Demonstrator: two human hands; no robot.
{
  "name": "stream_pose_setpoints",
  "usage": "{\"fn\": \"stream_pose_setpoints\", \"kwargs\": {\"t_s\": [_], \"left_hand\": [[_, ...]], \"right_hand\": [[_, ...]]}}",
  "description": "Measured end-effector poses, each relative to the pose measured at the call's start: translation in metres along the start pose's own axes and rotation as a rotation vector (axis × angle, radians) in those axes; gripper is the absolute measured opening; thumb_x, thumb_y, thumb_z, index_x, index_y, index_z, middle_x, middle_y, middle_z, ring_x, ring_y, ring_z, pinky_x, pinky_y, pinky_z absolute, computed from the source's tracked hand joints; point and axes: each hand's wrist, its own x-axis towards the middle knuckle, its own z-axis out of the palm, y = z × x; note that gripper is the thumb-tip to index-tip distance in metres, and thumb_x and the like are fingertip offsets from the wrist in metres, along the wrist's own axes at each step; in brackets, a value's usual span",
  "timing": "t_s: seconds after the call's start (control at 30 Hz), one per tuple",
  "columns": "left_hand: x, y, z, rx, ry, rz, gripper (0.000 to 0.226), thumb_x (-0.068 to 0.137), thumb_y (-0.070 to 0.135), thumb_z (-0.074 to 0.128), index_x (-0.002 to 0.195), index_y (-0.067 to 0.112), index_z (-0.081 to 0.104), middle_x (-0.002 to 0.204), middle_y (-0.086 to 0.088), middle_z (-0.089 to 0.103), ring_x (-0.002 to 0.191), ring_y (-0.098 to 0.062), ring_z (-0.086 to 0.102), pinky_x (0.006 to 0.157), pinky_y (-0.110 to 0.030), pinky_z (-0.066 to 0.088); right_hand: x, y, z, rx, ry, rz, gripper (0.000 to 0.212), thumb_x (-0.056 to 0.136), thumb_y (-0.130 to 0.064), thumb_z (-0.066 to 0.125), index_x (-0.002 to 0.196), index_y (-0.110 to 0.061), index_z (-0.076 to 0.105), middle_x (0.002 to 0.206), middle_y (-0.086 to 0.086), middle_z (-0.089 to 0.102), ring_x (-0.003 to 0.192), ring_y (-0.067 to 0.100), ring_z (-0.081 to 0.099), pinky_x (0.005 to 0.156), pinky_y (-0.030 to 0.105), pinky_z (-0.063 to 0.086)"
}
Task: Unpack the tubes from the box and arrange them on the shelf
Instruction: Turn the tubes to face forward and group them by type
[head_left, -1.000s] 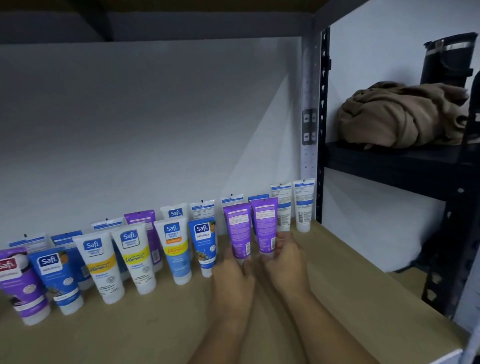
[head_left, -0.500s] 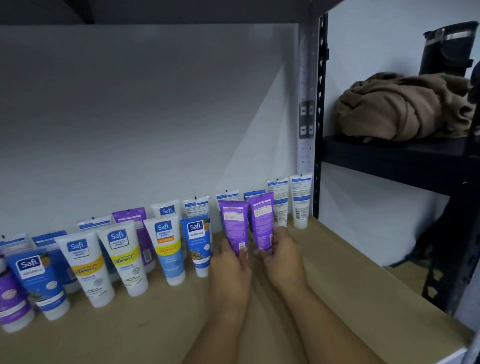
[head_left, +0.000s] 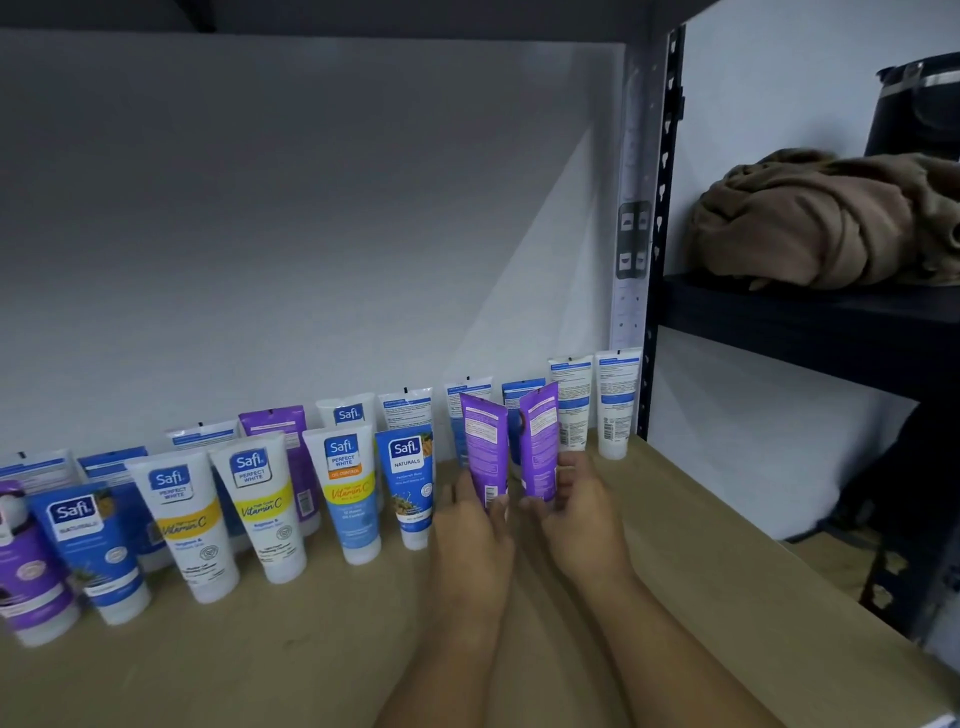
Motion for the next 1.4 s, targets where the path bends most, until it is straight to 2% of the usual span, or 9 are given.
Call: {"fn": "stream_pose_setpoints", "kwargs": {"t_s": [0.17,0.27,0.47,0.63,0.77,0.97,1.07,1.2,1.4], "left_hand": [[-0.003,0.003,-0.004,-0.027,-0.032,0.014,0.047,0.086,0.015,0.056,0.132,0.020,0.047,0.109,-0.004,0.066,0.096,-0.020,0.063,0.067,-0.022,0.044],[-0.002,0.000,-0.004,-0.039,-0.011,0.014,0.044,0.086,0.016,0.061,0.129,0.018,0.051,0.103,-0.003,0.069,0.088,-0.018,0.064,0.062,-0.013,0.041],[0.003,-0.003,0.001,-0.001,0.011,0.022,0.040,0.092,0.029,0.064,0.128,0.017,0.054,0.120,-0.005,0.062,0.111,-0.024,0.059,0.087,-0.036,0.054],[0.001,0.000,-0.001,-0.028,-0.051,0.011,0.044,0.092,0.020,0.059,0.134,0.017,0.047,0.111,-0.003,0.066,0.097,-0.018,0.063,0.076,-0.029,0.054],[-0.001,0.003,-0.004,-0.072,-0.039,0.024,0.042,0.092,0.020,0.060,0.133,0.019,0.051,0.109,0.000,0.069,0.095,-0.014,0.065,0.073,-0.022,0.050],[0.001,0.002,-0.003,-0.110,-0.019,-0.021,0.035,0.092,0.026,0.065,0.124,0.018,0.054,0.113,-0.001,0.066,0.103,-0.018,0.064,0.081,-0.031,0.056],[-0.001,0.001,-0.004,-0.093,-0.048,-0.012,0.033,0.094,0.019,0.061,0.126,0.015,0.055,0.115,-0.003,0.067,0.103,-0.018,0.063,0.079,-0.024,0.051],[-0.002,0.002,-0.008,-0.140,-0.044,-0.008,0.033,0.095,0.018,0.059,0.127,0.017,0.056,0.115,0.002,0.070,0.100,-0.011,0.064,0.069,-0.003,0.041],[0.001,-0.003,-0.006,-0.146,-0.048,-0.001,0.033,0.089,0.023,0.070,0.120,0.018,0.059,0.112,0.004,0.069,0.100,-0.011,0.066,0.074,-0.011,0.046]], "right_hand": [[0.000,0.000,-0.002,0.014,-0.045,-0.012,0.051,0.078,-0.005,0.075,0.117,-0.028,0.050,0.105,-0.015,0.067,0.095,-0.001,0.065,0.087,0.032,0.057],[-0.001,-0.002,-0.002,0.036,-0.049,-0.010,0.058,0.074,-0.010,0.080,0.118,-0.031,0.049,0.103,-0.018,0.066,0.096,-0.003,0.064,0.085,0.026,0.056],[0.001,-0.001,-0.001,0.010,-0.012,-0.026,0.048,0.073,-0.017,0.085,0.098,-0.039,0.051,0.095,-0.015,0.068,0.088,0.000,0.067,0.081,0.027,0.057],[0.000,0.000,-0.002,0.015,-0.073,-0.018,0.049,0.078,-0.011,0.077,0.112,-0.038,0.056,0.103,-0.016,0.070,0.095,0.001,0.066,0.087,0.033,0.058],[-0.004,-0.005,-0.005,0.041,-0.087,-0.023,0.054,0.078,-0.012,0.077,0.122,-0.034,0.054,0.105,-0.020,0.066,0.098,-0.003,0.064,0.086,0.022,0.055],[-0.003,-0.005,-0.003,0.027,-0.044,-0.006,0.045,0.078,-0.022,0.082,0.112,-0.032,0.055,0.095,-0.021,0.066,0.091,-0.001,0.066,0.078,0.020,0.056],[-0.004,-0.003,-0.002,0.031,-0.057,-0.003,0.042,0.083,-0.017,0.076,0.114,-0.033,0.052,0.109,-0.013,0.068,0.100,0.006,0.066,0.087,0.034,0.058],[-0.007,-0.011,-0.006,0.073,-0.051,-0.008,0.052,0.085,-0.020,0.075,0.128,-0.029,0.047,0.111,-0.019,0.061,0.103,0.000,0.062,0.081,0.016,0.051],[-0.006,-0.011,-0.004,0.042,-0.024,-0.025,0.056,0.080,-0.026,0.079,0.128,-0.023,0.050,0.113,-0.011,0.064,0.101,0.004,0.063,0.083,0.023,0.056]]}}
